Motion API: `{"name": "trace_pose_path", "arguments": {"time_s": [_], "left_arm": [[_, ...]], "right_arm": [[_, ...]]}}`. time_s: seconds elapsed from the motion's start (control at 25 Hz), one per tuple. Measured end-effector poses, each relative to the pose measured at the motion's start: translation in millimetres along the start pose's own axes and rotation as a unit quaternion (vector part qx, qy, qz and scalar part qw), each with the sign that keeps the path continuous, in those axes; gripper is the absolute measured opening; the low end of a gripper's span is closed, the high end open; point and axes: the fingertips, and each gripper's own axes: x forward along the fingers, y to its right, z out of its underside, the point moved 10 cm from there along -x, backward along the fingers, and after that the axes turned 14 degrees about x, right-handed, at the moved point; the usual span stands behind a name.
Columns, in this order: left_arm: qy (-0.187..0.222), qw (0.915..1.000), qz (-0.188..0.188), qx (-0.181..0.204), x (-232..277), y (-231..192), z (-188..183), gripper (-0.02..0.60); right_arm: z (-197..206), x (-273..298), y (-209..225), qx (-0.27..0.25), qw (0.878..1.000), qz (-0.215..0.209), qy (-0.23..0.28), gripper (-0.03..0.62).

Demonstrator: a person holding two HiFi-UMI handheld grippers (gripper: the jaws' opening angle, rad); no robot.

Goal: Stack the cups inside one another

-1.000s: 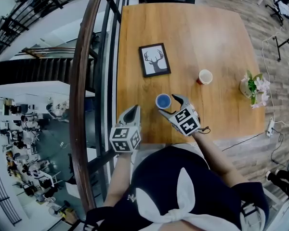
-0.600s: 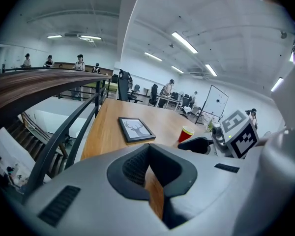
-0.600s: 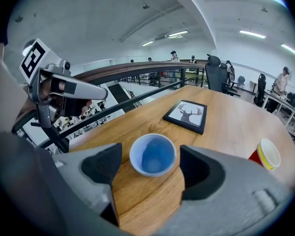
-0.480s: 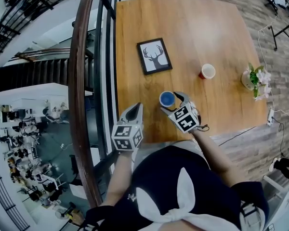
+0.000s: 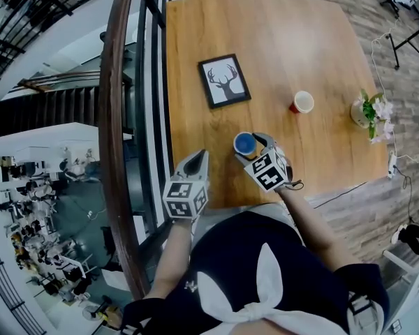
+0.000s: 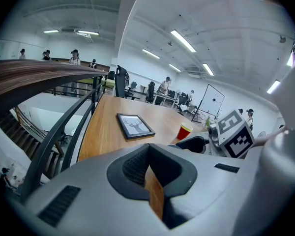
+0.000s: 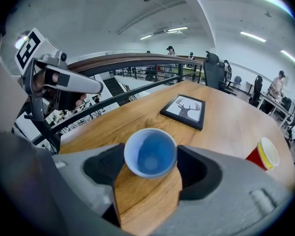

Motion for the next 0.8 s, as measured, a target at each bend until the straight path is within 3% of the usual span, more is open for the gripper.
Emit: {"name": "trace_pose_path", "arguments": {"time_s": [0.52,0.8], "left_arm": [[0.002,1.0000,0.003,0.001,-2.2,6.8,-5.8,0.017],[0.008,1.0000,0.001,-0.002,-3.5,16.1,-8.8,0.017]], "right_arm": [[-2.8,-10.4,-3.9,-0.015,1.000,-0.004,0.003,0.328],[-18.9,-32.8,-3.0,-0.032,0.999,-0.005,0.032,0.328]]}}
